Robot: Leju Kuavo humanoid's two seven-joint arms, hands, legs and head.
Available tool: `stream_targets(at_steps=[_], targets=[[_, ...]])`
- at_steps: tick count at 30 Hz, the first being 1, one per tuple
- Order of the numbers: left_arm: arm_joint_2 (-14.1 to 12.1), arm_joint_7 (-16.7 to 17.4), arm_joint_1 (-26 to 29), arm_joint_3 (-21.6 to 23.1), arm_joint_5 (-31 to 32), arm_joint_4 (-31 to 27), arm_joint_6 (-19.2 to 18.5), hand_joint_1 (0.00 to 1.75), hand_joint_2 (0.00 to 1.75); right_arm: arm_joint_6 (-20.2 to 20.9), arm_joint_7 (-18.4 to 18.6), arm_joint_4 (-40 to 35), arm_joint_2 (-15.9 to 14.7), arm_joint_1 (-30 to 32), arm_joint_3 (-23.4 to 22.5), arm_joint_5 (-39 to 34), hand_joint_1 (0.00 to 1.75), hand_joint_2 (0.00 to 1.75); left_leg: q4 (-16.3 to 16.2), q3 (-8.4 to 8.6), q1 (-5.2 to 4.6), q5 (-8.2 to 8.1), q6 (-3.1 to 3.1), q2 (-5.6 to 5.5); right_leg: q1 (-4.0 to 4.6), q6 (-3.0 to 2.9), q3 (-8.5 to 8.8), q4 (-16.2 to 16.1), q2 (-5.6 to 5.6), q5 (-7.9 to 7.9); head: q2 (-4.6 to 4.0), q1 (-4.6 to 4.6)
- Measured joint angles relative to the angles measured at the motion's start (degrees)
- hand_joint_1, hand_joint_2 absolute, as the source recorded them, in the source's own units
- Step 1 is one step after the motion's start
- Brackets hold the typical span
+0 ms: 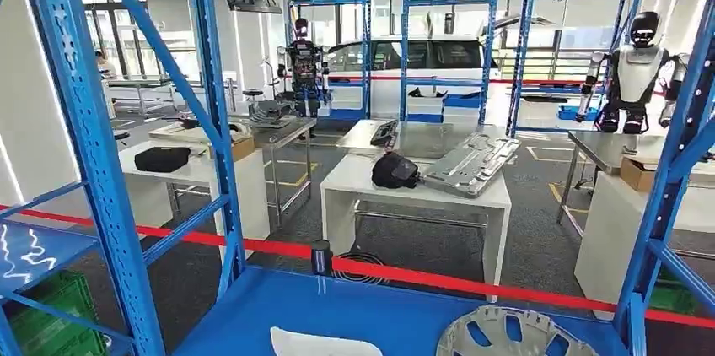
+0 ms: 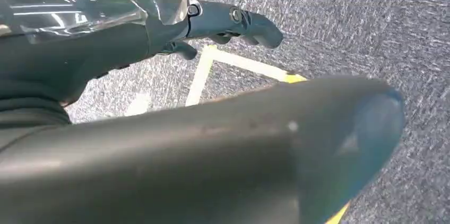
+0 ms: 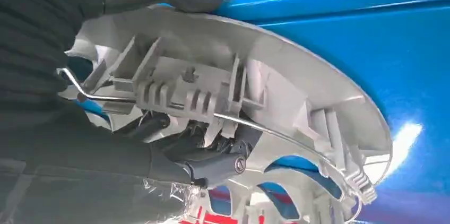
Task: Take the parts from the cabinet and place them on the table.
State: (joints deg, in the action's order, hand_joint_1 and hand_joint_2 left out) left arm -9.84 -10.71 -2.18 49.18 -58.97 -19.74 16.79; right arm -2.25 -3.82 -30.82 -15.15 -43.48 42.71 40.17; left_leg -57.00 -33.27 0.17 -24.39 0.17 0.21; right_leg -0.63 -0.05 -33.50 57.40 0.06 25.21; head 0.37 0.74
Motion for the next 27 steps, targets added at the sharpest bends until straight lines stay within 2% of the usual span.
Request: stream_targets(at_steps=[1,2,3,5,6,7,8,9,11,12,14,16,17,18,19,20,21,22,23,24,26,27], targets=[[-0.04,0.0,-0.01,0.0,0.0,0.0,-0.09,0.0,0.0,0.02,-0.05,0.0,0.04,-0.16,0.0,0.0,1.75,1.75,-0.1,-0.08,0.03,-0.15,-0.29,0.0,-0.53,-0.46,0.14,-0.31,-0.03,-0.31,0.0,-0.04],[-0.11,0.13,0.03,0.02,0.0,0.0,-0.33,0.0,0.0,0.04,-0.11,0.0,0.18,-0.32,0.0,0.0,1.75,1.75,-1.07,-0.8,0.17,-0.88,-0.62,-0.03,-0.72,-0.62,0.25,-0.37,0.01,-0.4,0.0,-0.04],[-0.13,0.2,-0.04,0.0,0.0,0.0,-0.37,0.0,0.0,0.13,-0.13,0.04,0.22,-0.31,0.0,-0.02,1.75,1.75,-3.81,-1.97,0.22,-2.73,-0.94,-0.06,-0.79,-0.91,0.21,-0.36,-0.06,-0.43,0.0,0.2],[-0.31,0.37,-0.04,0.0,0.0,0.02,-0.37,0.0,0.0,0.17,-0.15,0.11,0.39,-0.34,0.0,-0.07,1.75,1.75,-13.57,-6.59,0.56,-7.47,-1.51,-0.07,-0.72,-1.1,-0.13,-0.33,-0.07,-0.54,0.0,0.22],[-0.31,0.39,0.04,0.0,0.0,0.02,-0.37,0.0,0.0,0.17,-0.26,0.22,0.42,-0.32,0.0,-0.09,1.75,1.75,-17.47,-8.42,0.63,-8.77,-1.64,-0.07,-0.7,-1.11,-0.25,-0.32,-0.07,-0.59,0.0,0.24],[-0.28,0.39,0.11,0.0,0.0,0.02,-0.39,0.0,0.0,0.17,-0.35,0.33,0.44,-0.32,0.0,-0.13,1.75,1.75,-18.68,-8.93,0.65,-8.67,-1.65,-0.07,-0.7,-1.18,-0.29,-0.3,-0.07,-0.66,0.0,0.26],[-0.28,0.39,0.13,0.0,0.0,0.02,-0.39,0.0,0.0,0.17,-0.44,0.39,0.46,-0.34,0.0,-0.2,1.75,1.75,-17.0,-8.01,0.67,-7.32,-1.6,-0.06,-0.71,-1.16,-0.26,-0.3,-0.06,-0.68,0.0,0.24],[-0.33,0.39,0.12,0.0,-0.02,0.02,-0.4,0.0,0.0,0.17,-0.48,0.44,0.48,-0.38,-0.02,-0.2,1.75,1.75,-12.94,-5.82,0.68,-5.09,-1.52,-0.06,-0.72,-1.12,-0.18,-0.29,-0.04,-0.69,0.0,0.26],[-0.48,0.39,0.09,0.02,-0.02,0.02,-0.46,0.0,0.0,0.0,-0.59,0.46,0.57,-0.57,-0.02,-0.31,1.75,1.75,-2.76,-0.28,0.67,-0.82,-1.08,-0.12,-0.7,-1.0,-0.03,-0.3,-0.01,-0.76,0.0,0.24],[-0.5,0.39,0.0,0.0,-0.02,0.02,-0.48,0.0,0.0,-0.17,-0.7,0.48,0.68,-0.61,-0.02,-0.46,1.75,1.75,-0.46,0.88,0.4,-1.6,-0.8,-0.29,-0.38,-0.67,-0.2,-0.26,0.03,-0.81,0.0,0.22],[-0.48,0.39,0.12,0.0,-0.02,0.02,-0.5,0.0,0.0,-0.66,-1.01,0.48,0.63,-0.61,-0.09,-0.77,1.75,1.75,-0.41,0.48,0.0,-1.47,-0.25,-0.23,-0.34,0.05,-0.64,-0.27,0.05,-1.05,0.0,0.11],[-0.52,0.39,0.19,0.0,-0.02,0.02,-0.55,0.0,0.0,-1.12,-1.47,0.44,0.66,-0.5,-0.18,-1.05,1.75,1.75,-0.04,0.52,-0.18,-1.19,0.62,-0.22,-0.51,0.85,-0.52,-0.68,0.08,-1.31,0.02,0.17],[-0.55,0.39,0.12,0.0,-0.02,0.02,-0.55,0.0,0.0,-1.31,-1.69,0.31,0.61,-0.4,-0.31,-1.22,1.75,1.75,0.85,1.26,0.46,-0.54,1.33,-0.05,-0.52,0.98,-1.16,-0.03,0.01,-0.92,0.0,0.13],[-0.48,0.39,0.04,0.02,-0.02,-0.04,-0.55,0.0,0.0,-1.57,-1.99,0.18,0.46,-0.35,-0.44,-1.55,1.75,1.75,1.1,1.32,0.31,-0.31,1.7,0.03,-0.32,0.72,-2.2,1.96,0.04,0.33,0.0,0.0],[-0.48,0.39,-0.02,0.02,-0.02,-0.04,-0.57,0.0,0.0,-1.77,-2.3,-0.15,0.55,-0.28,-0.44,-1.79,1.75,1.75,1.09,1.15,0.27,-0.24,1.86,0.04,-0.38,0.37,-4.13,5.91,0.04,2.21,0.02,-0.02],[-0.46,0.39,0.0,0.07,-0.02,-0.04,-0.68,0.0,0.0,-2.1,-2.71,-0.54,0.53,0.06,-0.46,-2.07,1.75,1.75,1.09,1.07,0.19,-0.25,1.88,0.04,-0.4,0.09,-6.62,11.23,0.03,4.18,0.0,-0.11],[-0.44,0.39,0.04,0.13,-0.02,-0.04,-0.76,0.0,0.0,-2.58,-3.06,-1.07,0.5,0.56,-0.48,-2.34,1.75,1.75,1.07,1.01,0.15,-0.26,1.9,0.0,-0.4,0.1,-8.83,15.79,0.03,5.59,0.0,-0.09],[-0.42,0.44,0.07,0.18,-0.02,-0.04,-0.94,0.0,0.0,-3.21,-3.54,-1.68,0.46,1.13,-0.55,-2.67,1.75,1.75,1.05,1.0,0.15,-0.27,1.9,-0.07,-0.41,0.37,-10.08,18.26,0.03,5.99,0.0,-0.15],[-0.37,0.46,0.11,0.24,-0.02,-0.04,-1.07,0.0,0.0,-3.78,-3.76,-2.46,0.37,1.6,-0.7,-2.97,1.75,1.75,1.03,1.02,0.16,-0.29,1.89,-0.16,-0.47,0.77,-10.06,17.77,0.02,5.41,0.0,-0.18],[-0.33,0.48,0.11,0.33,-0.02,-0.04,-1.18,0.0,0.0,-4.11,-3.83,-3.62,0.33,1.87,-0.96,-3.25,1.75,1.75,0.95,1.02,0.19,-0.34,1.83,-0.19,-0.6,1.34,-8.61,14.67,0.01,3.84,0.0,-0.22],[-0.2,0.5,0.06,0.68,-0.02,-0.15,-1.23,0.0,0.0,-4.66,-4.04,-5.96,0.29,1.96,-1.38,-4.13,1.75,1.75,0.51,1.03,0.22,-0.71,1.3,-0.17,-0.9,2.31,-3.48,3.95,-0.15,-0.24,0.0,-0.24],[-0.26,0.5,0.02,0.77,-0.02,-0.15,-1.23,0.0,0.0,-5.14,-4.28,-7.47,0.26,2.15,-1.66,-4.87,1.75,1.75,0.0,0.65,-0.09,-1.07,0.83,-0.11,-0.95,2.08,-1.77,0.16,-0.34,-0.75,0.0,-0.33]])
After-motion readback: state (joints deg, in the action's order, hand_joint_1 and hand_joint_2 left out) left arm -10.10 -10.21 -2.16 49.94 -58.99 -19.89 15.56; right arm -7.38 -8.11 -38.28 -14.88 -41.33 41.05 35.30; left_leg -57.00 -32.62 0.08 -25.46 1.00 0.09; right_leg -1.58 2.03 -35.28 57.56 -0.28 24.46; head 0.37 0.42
